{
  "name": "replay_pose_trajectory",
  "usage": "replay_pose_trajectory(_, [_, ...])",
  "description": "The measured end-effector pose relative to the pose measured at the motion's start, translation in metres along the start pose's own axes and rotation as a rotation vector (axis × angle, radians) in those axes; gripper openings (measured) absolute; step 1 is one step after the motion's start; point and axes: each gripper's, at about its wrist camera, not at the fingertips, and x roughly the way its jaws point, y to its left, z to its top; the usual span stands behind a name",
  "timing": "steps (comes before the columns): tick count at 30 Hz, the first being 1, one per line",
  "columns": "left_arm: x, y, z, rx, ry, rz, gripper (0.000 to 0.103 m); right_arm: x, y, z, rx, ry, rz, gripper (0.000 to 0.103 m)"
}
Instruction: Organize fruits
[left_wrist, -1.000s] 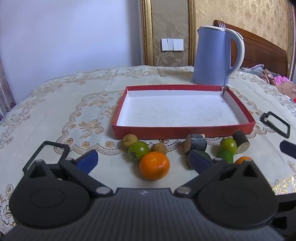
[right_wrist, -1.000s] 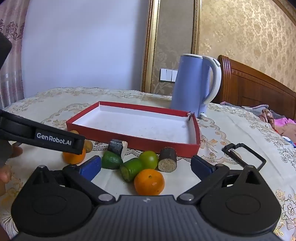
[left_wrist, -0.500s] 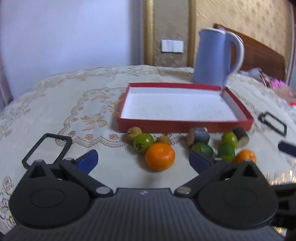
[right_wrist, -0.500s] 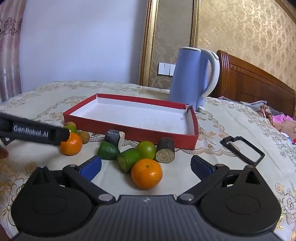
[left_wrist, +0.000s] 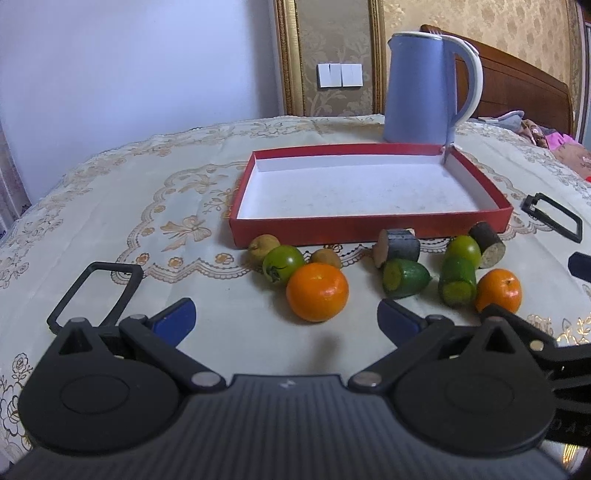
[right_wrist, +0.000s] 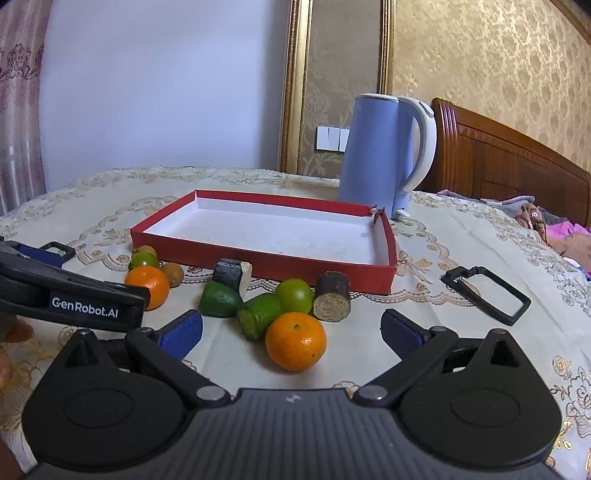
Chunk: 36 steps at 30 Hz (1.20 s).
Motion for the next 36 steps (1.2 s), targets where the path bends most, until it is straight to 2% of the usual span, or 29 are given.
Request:
replay_pose_trajectory(28, [0.006, 0.005, 0.004, -0.031, 0.006, 0.007, 0.103, 0.003, 0.003, 0.003, -0.026, 0.01, 0.017, 0.103])
replay_pose_trajectory(36, [0.016, 0.003, 0.004, -0.039, 0.035, -0.01, 0.103, 0.004, 0.001, 0.003, -0.031, 0.009, 0.013, 0.103])
